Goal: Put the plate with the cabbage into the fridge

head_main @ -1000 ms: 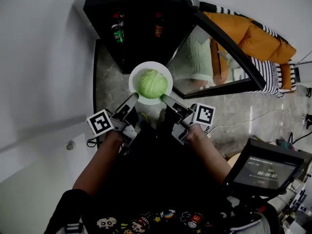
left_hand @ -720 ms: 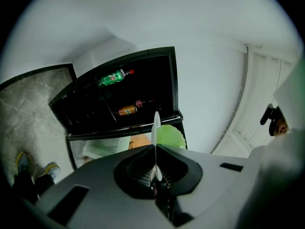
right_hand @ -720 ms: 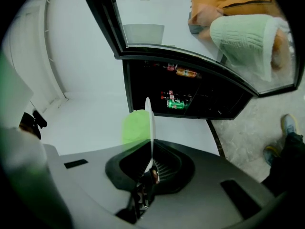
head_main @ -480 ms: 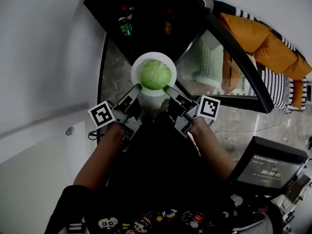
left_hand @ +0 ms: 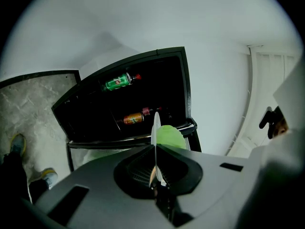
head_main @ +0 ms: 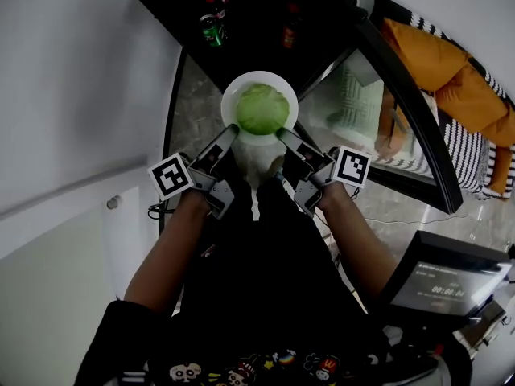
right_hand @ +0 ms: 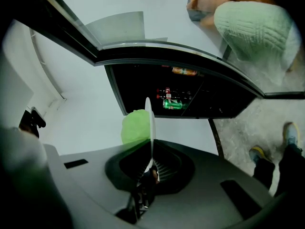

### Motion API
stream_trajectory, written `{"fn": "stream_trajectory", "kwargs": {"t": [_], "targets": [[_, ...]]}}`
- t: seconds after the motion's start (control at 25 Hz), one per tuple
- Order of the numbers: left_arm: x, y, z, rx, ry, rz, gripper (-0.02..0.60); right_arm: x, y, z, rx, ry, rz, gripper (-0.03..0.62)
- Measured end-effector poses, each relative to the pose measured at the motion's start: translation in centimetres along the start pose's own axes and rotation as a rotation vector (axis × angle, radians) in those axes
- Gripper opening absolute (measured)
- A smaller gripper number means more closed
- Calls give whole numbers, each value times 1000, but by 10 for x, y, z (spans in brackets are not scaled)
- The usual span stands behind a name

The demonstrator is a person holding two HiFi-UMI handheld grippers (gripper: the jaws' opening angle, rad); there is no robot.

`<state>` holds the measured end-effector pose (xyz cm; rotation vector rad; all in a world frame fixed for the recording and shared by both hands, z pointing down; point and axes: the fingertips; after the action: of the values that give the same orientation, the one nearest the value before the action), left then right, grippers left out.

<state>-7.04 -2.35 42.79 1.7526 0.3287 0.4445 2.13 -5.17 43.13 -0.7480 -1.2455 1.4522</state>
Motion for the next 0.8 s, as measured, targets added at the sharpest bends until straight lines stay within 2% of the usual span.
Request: {"fn": "stream_trajectory", "kwargs": {"t": [0.4, 0.6, 0.8], "targets": [[-5, -1, 6, -37, 41, -14, 12, -4, -1, 1, 4, -39, 37, 20], [-5, -6, 9, -26, 81, 17, 12, -3, 1, -2, -17, -81, 40, 20], [-2, -7, 9, -21, 88, 9, 12, -1, 0, -4, -22, -97, 43, 20]]}}
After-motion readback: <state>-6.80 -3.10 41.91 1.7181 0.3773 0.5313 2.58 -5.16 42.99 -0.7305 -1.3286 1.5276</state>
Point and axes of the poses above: the fingertips, and each gripper's own axes: z forward along the fingers, y to its left, x out of its underside, and after that the axes turned 11 degrees about x, right-handed
